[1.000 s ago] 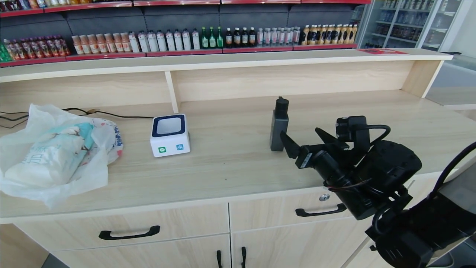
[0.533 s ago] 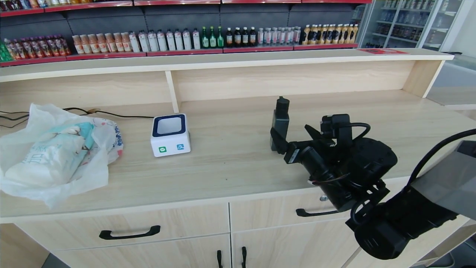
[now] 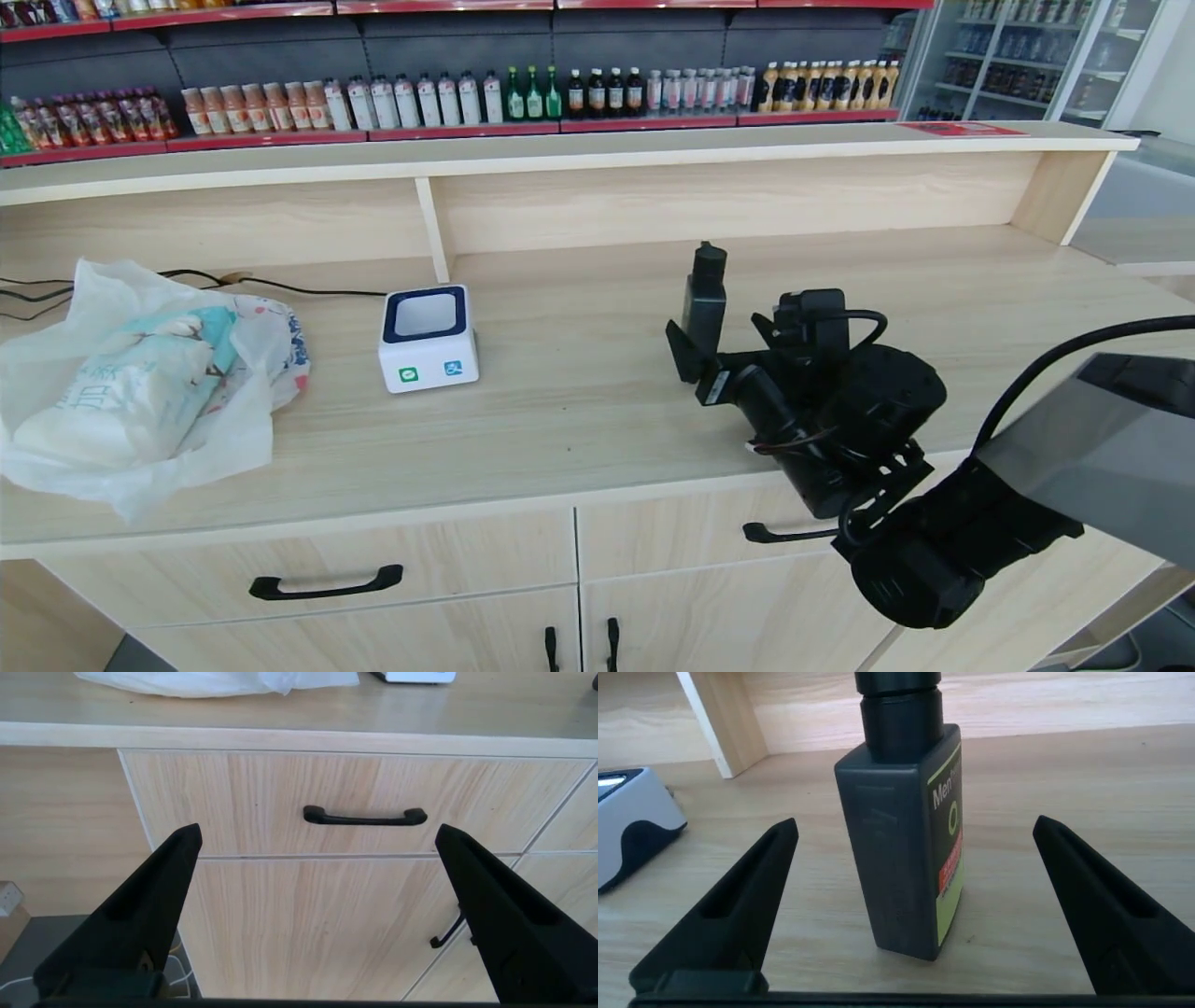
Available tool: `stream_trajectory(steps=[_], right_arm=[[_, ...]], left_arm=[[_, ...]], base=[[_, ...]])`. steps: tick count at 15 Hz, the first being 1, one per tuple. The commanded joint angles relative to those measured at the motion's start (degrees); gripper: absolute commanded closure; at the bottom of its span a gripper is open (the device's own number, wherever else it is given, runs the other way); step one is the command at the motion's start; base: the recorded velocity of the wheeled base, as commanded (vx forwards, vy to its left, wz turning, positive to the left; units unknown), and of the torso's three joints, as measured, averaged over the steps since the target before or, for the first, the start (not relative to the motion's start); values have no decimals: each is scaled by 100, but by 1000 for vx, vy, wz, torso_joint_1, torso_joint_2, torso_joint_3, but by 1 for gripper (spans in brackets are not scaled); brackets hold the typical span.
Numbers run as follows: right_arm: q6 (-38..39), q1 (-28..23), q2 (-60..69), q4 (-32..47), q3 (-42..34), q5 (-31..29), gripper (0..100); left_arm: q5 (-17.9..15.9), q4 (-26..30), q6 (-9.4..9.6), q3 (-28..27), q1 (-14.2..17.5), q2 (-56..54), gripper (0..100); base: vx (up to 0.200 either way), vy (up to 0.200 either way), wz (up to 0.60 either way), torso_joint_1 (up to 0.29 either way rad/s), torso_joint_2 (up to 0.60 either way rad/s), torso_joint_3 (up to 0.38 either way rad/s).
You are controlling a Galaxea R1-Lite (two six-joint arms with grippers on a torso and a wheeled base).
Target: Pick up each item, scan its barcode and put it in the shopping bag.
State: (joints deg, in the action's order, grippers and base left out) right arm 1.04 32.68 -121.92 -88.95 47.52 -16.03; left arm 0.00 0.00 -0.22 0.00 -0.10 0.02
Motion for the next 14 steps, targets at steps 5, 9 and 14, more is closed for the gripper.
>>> stream_trajectory(steps=[5,9,14], right_arm=[[28,-113,-69,1,-146,-146,0],[72,-157,-51,-8,-226,-234,0],[72,-298,19,-17,-331,-234,0]], left_arm=[[0,-9,-13,0,1,-2,0],[0,-26,-13,0,1,-2,0],[0,-35,-13,0,1,-2,0]], base=[[0,0,0,0,0,0],[0,0,0,0,0,0],[0,0,0,0,0,0]])
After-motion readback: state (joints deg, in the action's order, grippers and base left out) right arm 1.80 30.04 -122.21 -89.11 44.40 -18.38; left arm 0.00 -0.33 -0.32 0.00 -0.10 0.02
